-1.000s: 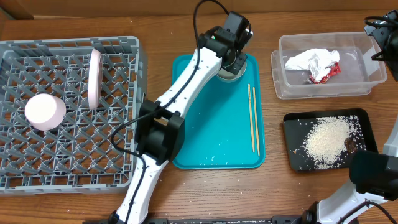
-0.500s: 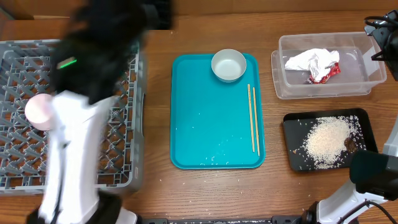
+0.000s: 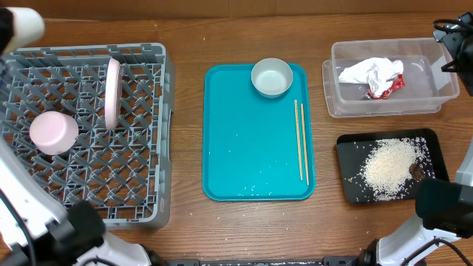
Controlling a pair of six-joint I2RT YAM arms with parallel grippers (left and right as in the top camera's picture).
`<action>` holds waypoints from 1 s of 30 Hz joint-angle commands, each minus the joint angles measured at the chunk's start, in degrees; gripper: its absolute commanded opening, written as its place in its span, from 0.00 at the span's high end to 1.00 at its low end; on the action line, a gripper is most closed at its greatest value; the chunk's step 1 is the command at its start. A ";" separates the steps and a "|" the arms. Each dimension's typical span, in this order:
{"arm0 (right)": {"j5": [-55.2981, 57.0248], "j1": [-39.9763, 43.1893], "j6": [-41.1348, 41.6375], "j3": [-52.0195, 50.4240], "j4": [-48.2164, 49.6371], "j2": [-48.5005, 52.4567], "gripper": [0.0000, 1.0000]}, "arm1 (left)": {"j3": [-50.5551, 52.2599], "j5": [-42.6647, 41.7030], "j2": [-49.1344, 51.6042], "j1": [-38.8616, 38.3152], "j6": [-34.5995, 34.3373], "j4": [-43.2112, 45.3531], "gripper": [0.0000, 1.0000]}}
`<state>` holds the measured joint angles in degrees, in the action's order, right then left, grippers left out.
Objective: Sort waste into correct bins and load items into the dishwasher
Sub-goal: 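Carry the white cup left over the dish rack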
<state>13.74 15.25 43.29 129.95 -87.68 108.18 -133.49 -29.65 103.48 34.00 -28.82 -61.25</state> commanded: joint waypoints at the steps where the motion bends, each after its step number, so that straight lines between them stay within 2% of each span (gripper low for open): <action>1: 0.55 -0.07 0.17 0.83 0.20 -0.87 0.00 | 0.22 -27.26 9.16 4.90 -0.72 2.43 0.96; 3: 0.55 -0.07 0.17 0.83 0.20 -0.87 0.00 | 0.22 -35.65 14.82 6.23 -0.68 4.57 0.96; 5: 0.55 -0.07 0.17 0.83 0.20 -0.87 0.00 | 0.22 -40.30 18.91 6.62 0.31 6.47 0.96; 11: 0.55 -0.07 0.17 0.83 0.20 -0.87 0.00 | 0.22 -45.33 29.07 6.88 0.55 8.00 0.96; 16: 0.55 -0.07 0.17 0.83 0.20 -0.87 0.00 | 0.22 -45.62 34.99 6.88 0.83 8.46 0.96; 23: 0.55 -0.07 0.17 0.83 0.20 -0.87 0.00 | 0.22 -42.60 39.76 6.58 6.03 9.81 0.96; 30: 0.55 -0.07 0.17 0.83 0.20 -0.87 0.00 | 0.22 -42.12 42.97 6.29 6.12 13.42 0.96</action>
<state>13.76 15.22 43.27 129.95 -87.68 108.18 -133.19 -71.72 144.59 40.60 -24.64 -48.18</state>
